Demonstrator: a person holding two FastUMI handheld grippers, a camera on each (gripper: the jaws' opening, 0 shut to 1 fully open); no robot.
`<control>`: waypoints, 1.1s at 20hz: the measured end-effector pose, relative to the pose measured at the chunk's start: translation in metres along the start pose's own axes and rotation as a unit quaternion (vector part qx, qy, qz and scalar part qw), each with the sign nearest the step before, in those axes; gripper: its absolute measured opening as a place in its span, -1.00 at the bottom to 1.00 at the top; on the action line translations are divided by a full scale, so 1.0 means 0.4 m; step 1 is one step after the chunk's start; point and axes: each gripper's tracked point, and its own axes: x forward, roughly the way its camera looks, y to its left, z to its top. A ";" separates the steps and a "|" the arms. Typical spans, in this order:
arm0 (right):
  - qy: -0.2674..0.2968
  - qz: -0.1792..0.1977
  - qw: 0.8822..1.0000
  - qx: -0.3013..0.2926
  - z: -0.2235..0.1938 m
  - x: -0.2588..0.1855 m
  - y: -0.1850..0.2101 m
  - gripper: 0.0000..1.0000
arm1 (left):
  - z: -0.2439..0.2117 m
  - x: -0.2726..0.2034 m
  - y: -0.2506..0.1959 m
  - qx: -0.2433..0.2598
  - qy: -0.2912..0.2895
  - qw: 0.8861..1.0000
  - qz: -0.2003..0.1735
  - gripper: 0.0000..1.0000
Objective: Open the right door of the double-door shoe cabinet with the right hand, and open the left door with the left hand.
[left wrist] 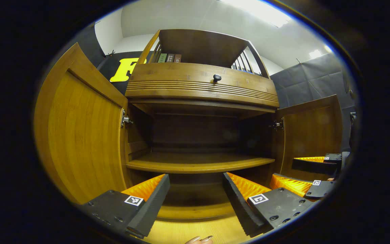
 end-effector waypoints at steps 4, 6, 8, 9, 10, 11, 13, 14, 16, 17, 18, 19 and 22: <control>-0.003 0.003 1.000 0.008 0.002 0.007 0.004 0.93 | -0.003 0.000 -0.001 0.008 -0.001 1.000 -0.001 0.97; -0.002 0.005 1.000 0.009 0.002 0.010 0.008 0.90 | -0.003 -0.001 -0.001 0.009 -0.001 1.000 -0.002 0.99; -0.001 0.007 1.000 0.007 -0.001 0.011 0.012 0.91 | -0.001 -0.003 0.002 0.009 -0.002 1.000 -0.001 0.99; -0.001 0.008 1.000 0.006 -0.001 0.011 0.015 0.92 | -0.002 -0.004 0.002 0.009 -0.003 1.000 -0.002 0.99; -0.001 0.009 1.000 0.007 -0.002 0.011 0.016 0.93 | 0.001 -0.003 0.001 0.009 -0.004 1.000 -0.001 0.99; -0.001 0.010 1.000 0.007 -0.001 0.011 0.017 0.94 | 0.002 -0.004 0.001 0.010 -0.005 1.000 -0.001 0.99; -0.001 0.009 1.000 0.008 0.001 0.011 0.016 0.94 | 0.006 -0.006 0.004 0.012 -0.008 1.000 0.000 0.99; -0.001 0.008 1.000 0.009 -0.001 0.010 0.014 0.95 | 0.008 -0.006 0.003 0.012 -0.010 1.000 -0.001 0.99; -0.002 0.005 1.000 0.010 0.001 0.008 0.011 0.99 | 0.010 -0.009 0.004 0.010 -0.012 1.000 -0.002 0.99; -0.002 0.005 1.000 0.011 0.001 0.006 0.011 0.99 | 0.009 -0.010 0.004 0.010 -0.013 1.000 -0.001 0.99; -0.002 0.005 1.000 0.011 0.003 0.005 0.012 0.94 | 0.011 -0.012 0.007 0.009 -0.013 1.000 0.000 0.94; -0.003 0.005 1.000 0.010 0.004 0.005 0.013 0.94 | 0.011 -0.011 0.008 0.009 -0.014 1.000 0.001 0.94; -0.005 0.004 1.000 0.008 0.007 0.001 0.011 0.95 | 0.012 -0.011 0.009 0.007 -0.014 1.000 0.001 0.94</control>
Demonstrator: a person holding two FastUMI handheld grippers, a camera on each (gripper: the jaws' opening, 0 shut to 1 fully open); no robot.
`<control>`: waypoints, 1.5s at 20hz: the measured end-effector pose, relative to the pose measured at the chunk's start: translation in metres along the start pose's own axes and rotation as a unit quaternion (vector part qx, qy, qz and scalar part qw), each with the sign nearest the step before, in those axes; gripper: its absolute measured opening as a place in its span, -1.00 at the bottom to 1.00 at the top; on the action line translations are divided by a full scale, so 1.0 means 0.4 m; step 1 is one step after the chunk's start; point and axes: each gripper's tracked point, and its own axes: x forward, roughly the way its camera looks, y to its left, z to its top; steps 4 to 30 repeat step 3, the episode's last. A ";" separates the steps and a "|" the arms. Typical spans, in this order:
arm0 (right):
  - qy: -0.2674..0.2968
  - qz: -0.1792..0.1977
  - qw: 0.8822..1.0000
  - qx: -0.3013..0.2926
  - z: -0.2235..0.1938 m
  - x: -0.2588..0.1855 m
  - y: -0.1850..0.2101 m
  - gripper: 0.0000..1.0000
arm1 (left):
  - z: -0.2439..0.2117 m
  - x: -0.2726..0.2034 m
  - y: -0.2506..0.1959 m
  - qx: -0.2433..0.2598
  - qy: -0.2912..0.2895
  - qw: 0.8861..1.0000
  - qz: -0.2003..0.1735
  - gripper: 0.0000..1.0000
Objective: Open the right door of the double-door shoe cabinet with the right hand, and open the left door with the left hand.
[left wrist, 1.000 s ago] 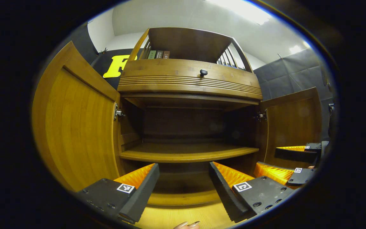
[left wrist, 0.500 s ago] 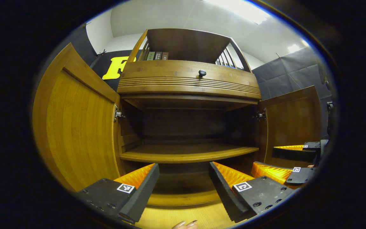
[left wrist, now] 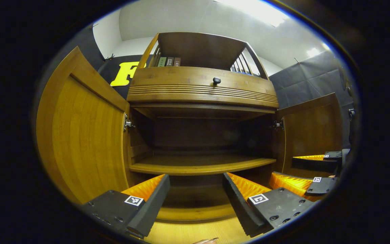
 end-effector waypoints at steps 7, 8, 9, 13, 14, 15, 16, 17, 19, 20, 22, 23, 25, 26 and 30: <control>0.000 0.001 1.000 0.002 0.001 -0.004 0.001 0.99 | -0.001 -0.003 0.000 0.002 -0.003 1.000 0.001 0.99; 0.000 0.001 1.000 0.002 0.001 -0.004 0.001 0.99 | -0.001 -0.003 0.000 0.002 -0.003 1.000 0.001 0.99; 0.000 0.001 1.000 0.002 0.001 -0.004 0.001 0.99 | -0.001 -0.003 0.000 0.002 -0.003 1.000 0.001 0.99; 0.000 0.001 1.000 0.002 0.001 -0.004 0.001 0.99 | -0.001 -0.003 0.000 0.002 -0.003 1.000 0.001 0.99; 0.000 0.001 1.000 0.002 0.001 -0.004 0.001 0.99 | -0.001 -0.003 0.000 0.002 -0.003 1.000 0.001 0.99; 0.000 0.001 1.000 0.002 0.001 -0.004 0.001 0.99 | -0.001 -0.003 0.000 0.002 -0.003 1.000 0.001 0.99; 0.000 0.001 1.000 0.002 0.001 -0.004 0.001 0.99 | -0.001 -0.003 0.000 0.002 -0.003 1.000 0.001 0.99; 0.000 0.001 1.000 0.002 0.001 -0.004 0.001 0.99 | -0.001 -0.003 0.000 0.002 -0.003 1.000 0.001 0.99; 0.000 0.001 1.000 0.002 0.001 -0.004 0.001 0.99 | -0.001 -0.003 0.000 0.002 -0.003 1.000 0.001 0.99; 0.000 0.001 1.000 0.002 0.001 -0.004 0.001 0.99 | -0.001 -0.003 0.000 0.002 -0.003 1.000 0.001 0.99; 0.000 0.001 1.000 0.002 0.001 -0.004 0.001 0.99 | -0.001 -0.003 0.000 0.002 -0.003 1.000 0.001 0.99; 0.000 0.001 1.000 0.002 0.001 -0.004 0.001 0.99 | -0.001 -0.003 0.000 0.002 -0.003 1.000 0.001 0.99; 0.000 0.001 1.000 0.002 0.001 -0.004 0.001 0.99 | -0.001 -0.003 0.000 0.002 -0.003 1.000 0.001 0.99; 0.000 0.001 1.000 0.002 0.001 -0.004 0.001 0.99 | -0.001 -0.003 0.000 0.002 -0.003 1.000 0.001 0.99; 0.000 0.001 1.000 0.002 0.001 -0.004 0.001 0.99 | -0.001 -0.003 0.000 0.002 -0.003 1.000 0.001 0.99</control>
